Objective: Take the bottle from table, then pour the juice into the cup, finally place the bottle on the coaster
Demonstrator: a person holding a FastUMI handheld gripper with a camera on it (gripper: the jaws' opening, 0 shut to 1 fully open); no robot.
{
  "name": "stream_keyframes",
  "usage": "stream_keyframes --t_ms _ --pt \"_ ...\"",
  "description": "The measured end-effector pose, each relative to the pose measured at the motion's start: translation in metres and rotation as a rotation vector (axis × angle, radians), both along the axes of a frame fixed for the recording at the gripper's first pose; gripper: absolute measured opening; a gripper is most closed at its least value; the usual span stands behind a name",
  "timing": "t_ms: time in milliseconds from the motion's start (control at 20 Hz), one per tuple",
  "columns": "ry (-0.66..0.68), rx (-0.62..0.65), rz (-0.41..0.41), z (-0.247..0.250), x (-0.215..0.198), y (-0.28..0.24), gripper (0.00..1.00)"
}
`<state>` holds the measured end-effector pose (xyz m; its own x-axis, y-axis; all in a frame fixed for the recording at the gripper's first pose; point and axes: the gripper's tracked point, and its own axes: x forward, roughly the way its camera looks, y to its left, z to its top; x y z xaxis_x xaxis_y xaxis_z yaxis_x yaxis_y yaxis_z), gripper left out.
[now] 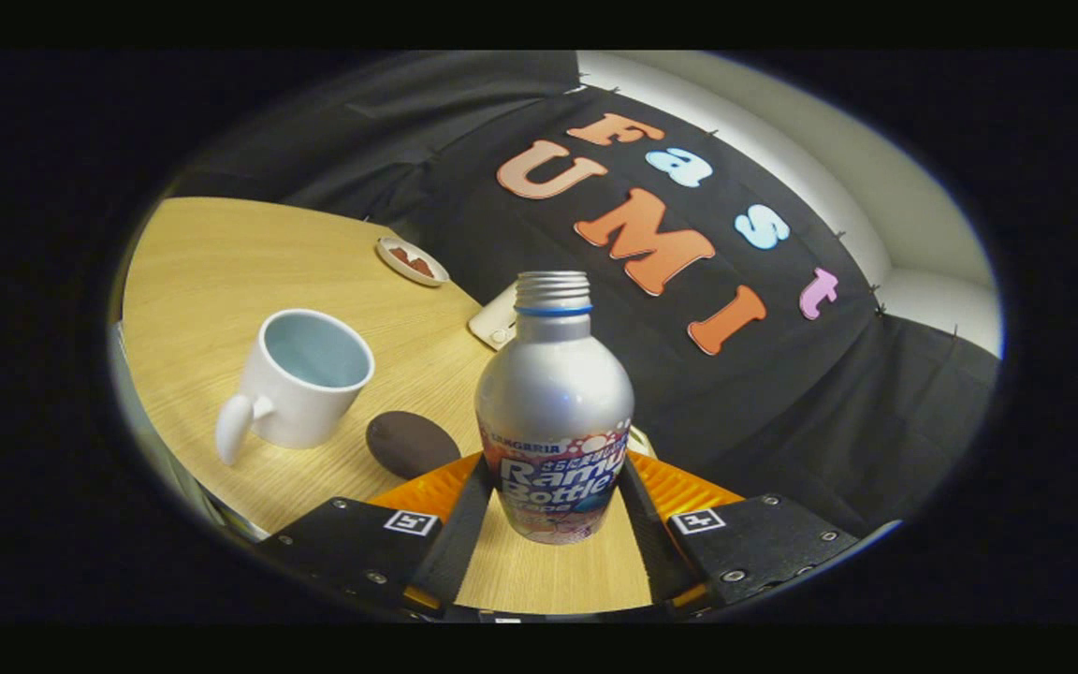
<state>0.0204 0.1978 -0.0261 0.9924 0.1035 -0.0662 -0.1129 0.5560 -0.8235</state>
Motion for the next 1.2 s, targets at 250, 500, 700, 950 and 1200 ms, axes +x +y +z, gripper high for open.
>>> stream_keyframes --t_ms 250,500,700,950,1200 --pt "-0.036 -0.126 0.022 0.001 0.000 0.008 0.75" --pt "-0.074 -0.245 0.024 -0.001 -0.001 0.009 0.76" --pt "-0.099 -0.342 0.049 0.001 -0.002 0.017 0.75" --pt "-0.151 -0.468 0.090 0.006 -0.005 0.029 0.75" --pt "-0.166 -0.536 0.093 0.009 0.004 0.032 0.75"
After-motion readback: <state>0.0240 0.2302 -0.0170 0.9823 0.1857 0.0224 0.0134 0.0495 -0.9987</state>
